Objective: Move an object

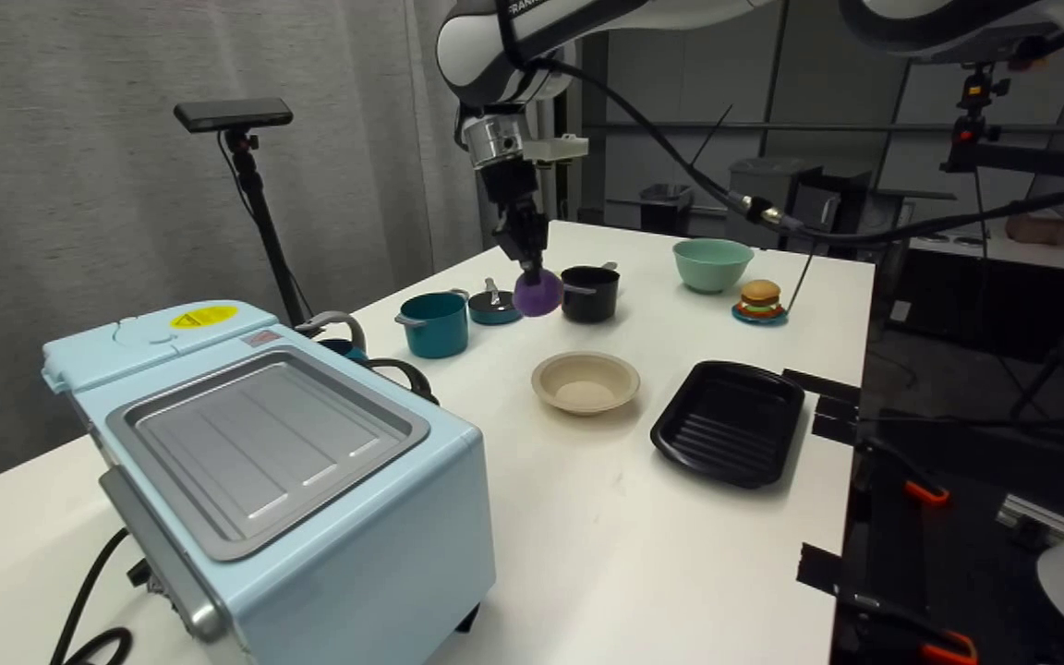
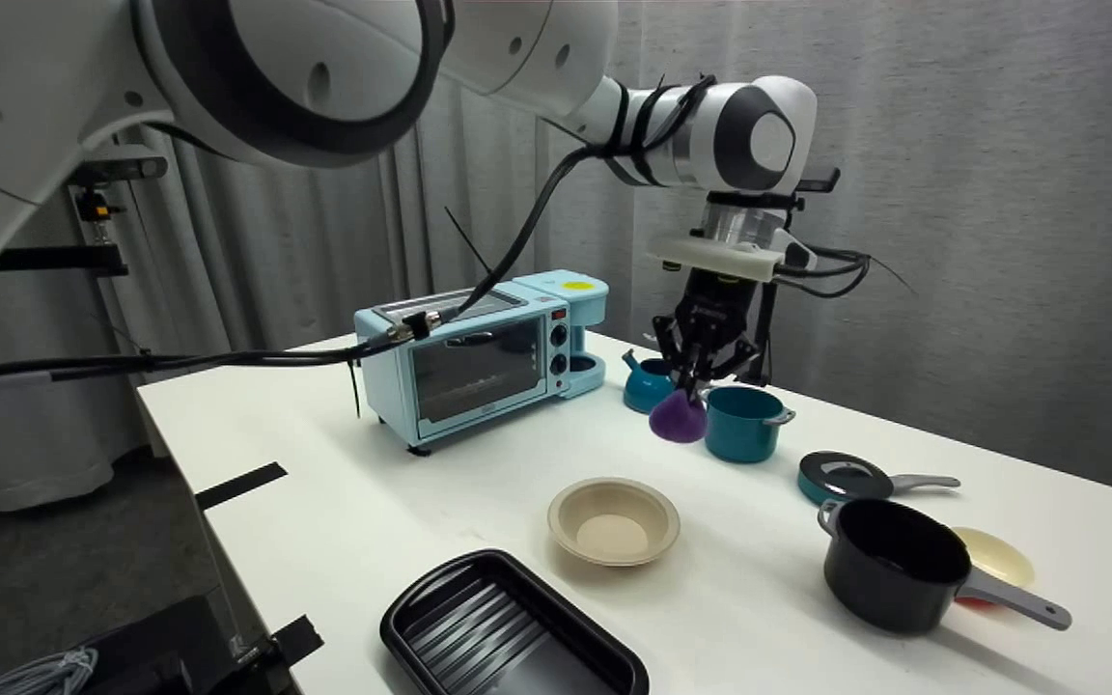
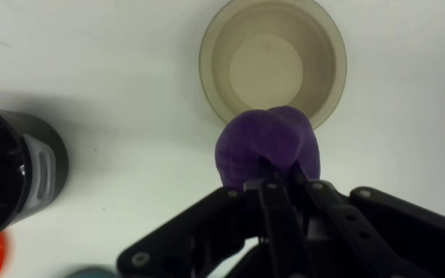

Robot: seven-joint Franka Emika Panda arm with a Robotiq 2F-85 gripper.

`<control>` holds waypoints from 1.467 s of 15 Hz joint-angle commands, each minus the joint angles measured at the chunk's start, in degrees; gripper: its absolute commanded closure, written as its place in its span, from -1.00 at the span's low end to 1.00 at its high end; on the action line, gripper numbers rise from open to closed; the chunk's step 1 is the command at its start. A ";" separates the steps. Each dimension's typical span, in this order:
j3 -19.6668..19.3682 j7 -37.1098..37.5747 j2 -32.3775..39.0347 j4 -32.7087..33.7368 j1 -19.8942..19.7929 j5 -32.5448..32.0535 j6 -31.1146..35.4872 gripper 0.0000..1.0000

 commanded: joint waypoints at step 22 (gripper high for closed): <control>2.66 -6.98 -21.93 -53.14 -3.08 6.85 47.00 -0.14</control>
